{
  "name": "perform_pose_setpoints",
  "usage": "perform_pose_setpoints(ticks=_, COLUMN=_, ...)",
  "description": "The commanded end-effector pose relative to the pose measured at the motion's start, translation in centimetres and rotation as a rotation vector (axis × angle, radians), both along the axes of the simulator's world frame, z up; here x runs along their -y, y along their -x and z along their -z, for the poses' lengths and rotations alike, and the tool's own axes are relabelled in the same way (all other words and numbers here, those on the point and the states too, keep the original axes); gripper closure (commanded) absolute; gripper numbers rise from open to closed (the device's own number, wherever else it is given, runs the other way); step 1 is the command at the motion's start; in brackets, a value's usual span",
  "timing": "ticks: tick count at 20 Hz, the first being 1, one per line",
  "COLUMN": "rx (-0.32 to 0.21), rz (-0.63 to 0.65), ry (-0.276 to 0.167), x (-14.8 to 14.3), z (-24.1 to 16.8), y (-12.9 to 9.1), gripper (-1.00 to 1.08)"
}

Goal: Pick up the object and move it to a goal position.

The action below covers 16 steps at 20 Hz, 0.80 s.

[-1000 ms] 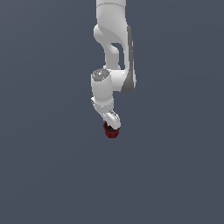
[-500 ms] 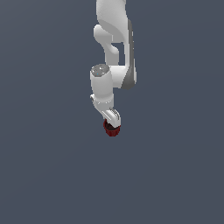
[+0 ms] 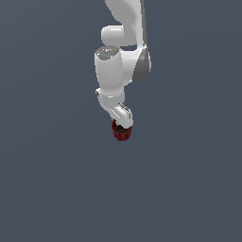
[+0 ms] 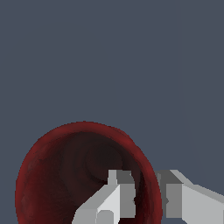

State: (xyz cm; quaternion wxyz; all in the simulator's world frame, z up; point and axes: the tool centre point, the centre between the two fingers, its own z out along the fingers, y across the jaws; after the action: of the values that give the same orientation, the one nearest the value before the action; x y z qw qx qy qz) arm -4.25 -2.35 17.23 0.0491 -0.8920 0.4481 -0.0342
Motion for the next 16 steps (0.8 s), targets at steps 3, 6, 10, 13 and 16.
perform_pose_setpoints(ticks=3, rx=0.004, rz=0.001, ry=0.002, x=-0.2, z=-5.1, y=-0.4, gripper=1.08)
perform_pose_setpoints(ticks=6, rx=0.004, rz=0.001, ry=0.002, x=-0.3, z=-8.3, y=-0.7, gripper=1.08)
perform_pose_setpoints(ticks=10, rx=0.004, rz=0.001, ry=0.002, x=-0.5, z=-12.5, y=-1.1, gripper=1.08)
perform_pose_setpoints(ticks=13, rx=0.004, rz=0.001, ry=0.002, x=-0.7, z=-15.5, y=-1.4, gripper=1.08)
perform_pose_setpoints(ticks=16, rx=0.004, rz=0.000, ry=0.001, x=-0.9, z=-18.0, y=-1.7, gripper=1.08)
